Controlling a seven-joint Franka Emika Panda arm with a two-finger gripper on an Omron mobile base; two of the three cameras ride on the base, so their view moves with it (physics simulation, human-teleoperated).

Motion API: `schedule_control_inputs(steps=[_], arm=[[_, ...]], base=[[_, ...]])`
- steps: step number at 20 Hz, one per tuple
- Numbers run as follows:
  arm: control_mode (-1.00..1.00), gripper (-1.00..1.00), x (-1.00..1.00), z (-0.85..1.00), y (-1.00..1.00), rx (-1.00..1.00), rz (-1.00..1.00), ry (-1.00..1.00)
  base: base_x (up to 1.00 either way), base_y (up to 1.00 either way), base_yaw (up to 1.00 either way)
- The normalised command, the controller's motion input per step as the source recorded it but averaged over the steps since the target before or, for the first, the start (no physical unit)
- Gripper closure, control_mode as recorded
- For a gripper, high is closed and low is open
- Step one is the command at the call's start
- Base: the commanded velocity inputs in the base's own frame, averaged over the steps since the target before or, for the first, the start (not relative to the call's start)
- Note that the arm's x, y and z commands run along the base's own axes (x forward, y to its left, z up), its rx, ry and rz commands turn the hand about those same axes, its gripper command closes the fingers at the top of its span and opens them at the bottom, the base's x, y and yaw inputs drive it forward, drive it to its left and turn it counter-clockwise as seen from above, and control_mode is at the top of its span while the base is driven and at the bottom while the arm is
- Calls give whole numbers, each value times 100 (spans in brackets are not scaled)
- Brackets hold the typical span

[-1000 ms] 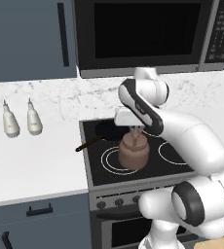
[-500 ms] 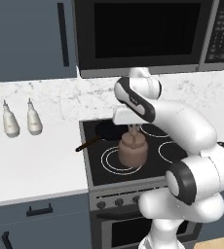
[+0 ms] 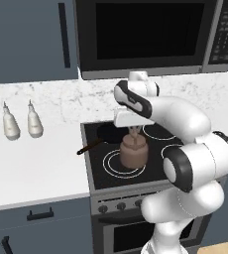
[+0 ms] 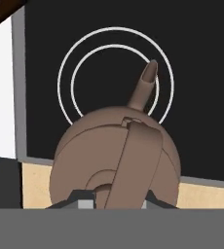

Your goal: Pick the kettle from the counter and place it on a stove burner. Then turn the burner on.

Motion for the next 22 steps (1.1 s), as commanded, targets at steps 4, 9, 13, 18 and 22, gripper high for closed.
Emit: schedule_control_inputs(steps=[4, 9, 13, 18, 22], arm=[[-100, 100, 21, -34, 0, 0, 5, 0], [-100, 100, 9, -36, 0, 0, 4, 0], [-100, 100, 1, -41, 0, 0, 3, 0], [-100, 100, 2, -26, 0, 0, 2, 0], [-100, 100, 10, 0, 0, 0, 0, 0]], base=[[0, 0, 0], [0, 0, 0], [0, 0, 0], [0, 0, 0], [0, 0, 0]])
